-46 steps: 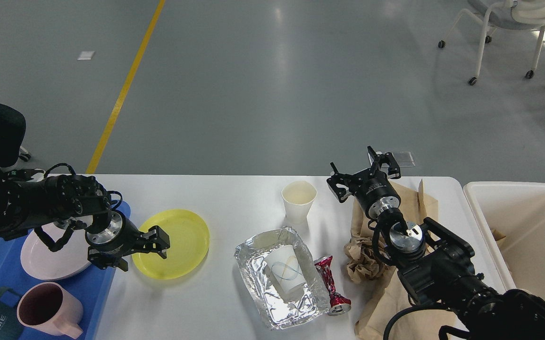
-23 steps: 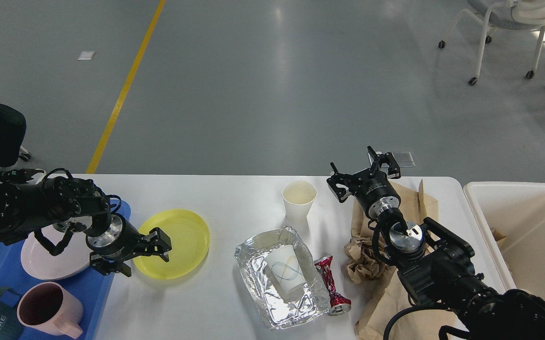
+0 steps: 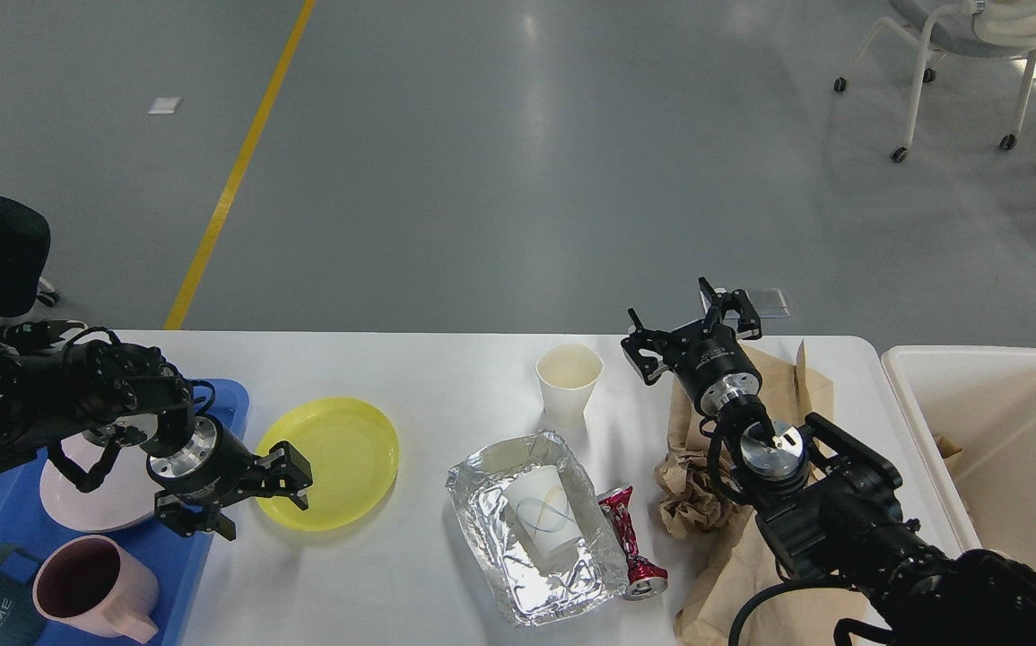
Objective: Tidy desktop
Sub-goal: 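Grip the yellow plate's rim with the left gripper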
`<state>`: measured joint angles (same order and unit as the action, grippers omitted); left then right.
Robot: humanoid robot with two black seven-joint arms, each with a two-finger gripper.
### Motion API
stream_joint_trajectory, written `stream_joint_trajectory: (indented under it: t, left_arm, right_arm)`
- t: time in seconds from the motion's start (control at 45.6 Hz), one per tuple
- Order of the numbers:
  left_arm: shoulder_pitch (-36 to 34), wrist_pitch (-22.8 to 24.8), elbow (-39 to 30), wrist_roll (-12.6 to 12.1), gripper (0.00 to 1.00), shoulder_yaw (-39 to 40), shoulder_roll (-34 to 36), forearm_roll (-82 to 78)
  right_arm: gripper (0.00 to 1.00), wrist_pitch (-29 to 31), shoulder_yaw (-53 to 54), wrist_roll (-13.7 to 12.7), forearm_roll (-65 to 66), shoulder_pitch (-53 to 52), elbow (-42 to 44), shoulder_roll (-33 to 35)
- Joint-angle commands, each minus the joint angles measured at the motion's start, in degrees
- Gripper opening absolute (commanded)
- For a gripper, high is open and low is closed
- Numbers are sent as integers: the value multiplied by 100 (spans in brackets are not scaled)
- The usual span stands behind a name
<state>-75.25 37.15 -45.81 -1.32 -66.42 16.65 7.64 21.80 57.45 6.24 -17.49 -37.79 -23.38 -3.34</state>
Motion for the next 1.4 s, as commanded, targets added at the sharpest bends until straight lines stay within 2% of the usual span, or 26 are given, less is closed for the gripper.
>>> stream_joint_trajectory:
  t: [0.0,0.263,0.417,0.505,1.141,1.273,1.383]
  left_arm:
    - [99,-199,2,0,90,24,32,0]
    - [204,-419,64,0,89,24,40,0]
    - [204,-524,64,0,79,24,32,0]
    - [195,-577,64,0,77,24,32,0]
    - [433,-850,230,0,76,252,5,0]
    - [441,-832,230,0,64,252,-21,0]
    - [441,-823,230,-8,60,252,-30,0]
  right_arm:
    - [100,0,-6,0,0,0,0,0]
    - [100,0,-6,0,0,0,0,0]
    - [100,0,-6,0,0,0,0,0]
    - [100,0,-6,0,0,0,0,0]
    - [100,0,-6,0,0,0,0,0]
    - [100,0,-6,0,0,0,0,0]
    - [100,0,3,0,0,0,0,0]
